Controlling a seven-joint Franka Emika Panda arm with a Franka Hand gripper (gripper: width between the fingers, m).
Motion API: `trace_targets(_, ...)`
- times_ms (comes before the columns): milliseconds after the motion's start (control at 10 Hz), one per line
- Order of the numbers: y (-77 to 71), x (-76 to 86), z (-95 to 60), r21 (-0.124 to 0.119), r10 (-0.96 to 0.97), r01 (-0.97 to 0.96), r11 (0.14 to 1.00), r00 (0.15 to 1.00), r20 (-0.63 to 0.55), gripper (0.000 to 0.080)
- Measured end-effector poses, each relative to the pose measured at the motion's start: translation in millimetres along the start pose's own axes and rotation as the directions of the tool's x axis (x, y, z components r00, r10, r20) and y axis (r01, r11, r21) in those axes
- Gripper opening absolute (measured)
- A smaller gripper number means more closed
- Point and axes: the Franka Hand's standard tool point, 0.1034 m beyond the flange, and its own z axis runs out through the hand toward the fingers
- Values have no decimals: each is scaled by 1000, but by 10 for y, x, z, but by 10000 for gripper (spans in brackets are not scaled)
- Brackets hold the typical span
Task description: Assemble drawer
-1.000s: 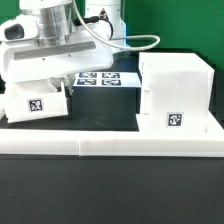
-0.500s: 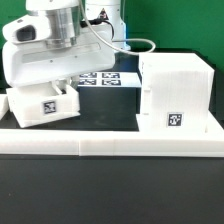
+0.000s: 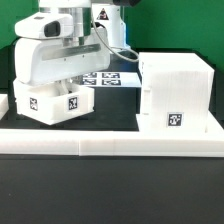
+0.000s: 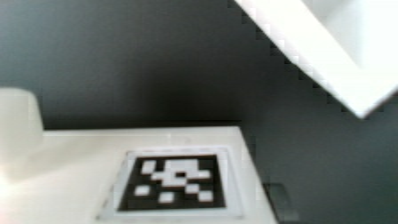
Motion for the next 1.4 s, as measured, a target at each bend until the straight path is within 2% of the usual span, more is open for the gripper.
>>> trace_targets(300, -55, 127, 39, 2, -292, 292, 956, 956, 26, 42)
trace_targets(500, -63, 239, 23, 14, -420, 420, 907, 906, 41, 42)
trace_targets(800, -58, 189, 39, 23, -523, 523, 852, 851, 46, 42)
trace_targets(900, -81, 225, 69, 36, -587, 586, 810, 808, 49, 42)
trace_targets(1200, -107, 583, 60, 60, -601, 598, 799, 798, 43, 42)
trace_targets(1300, -98, 656, 38, 56, -587, 584, 810, 809, 41, 42)
trace_targets(1400, -104, 647, 45, 57, -587, 584, 809, 809, 41, 42)
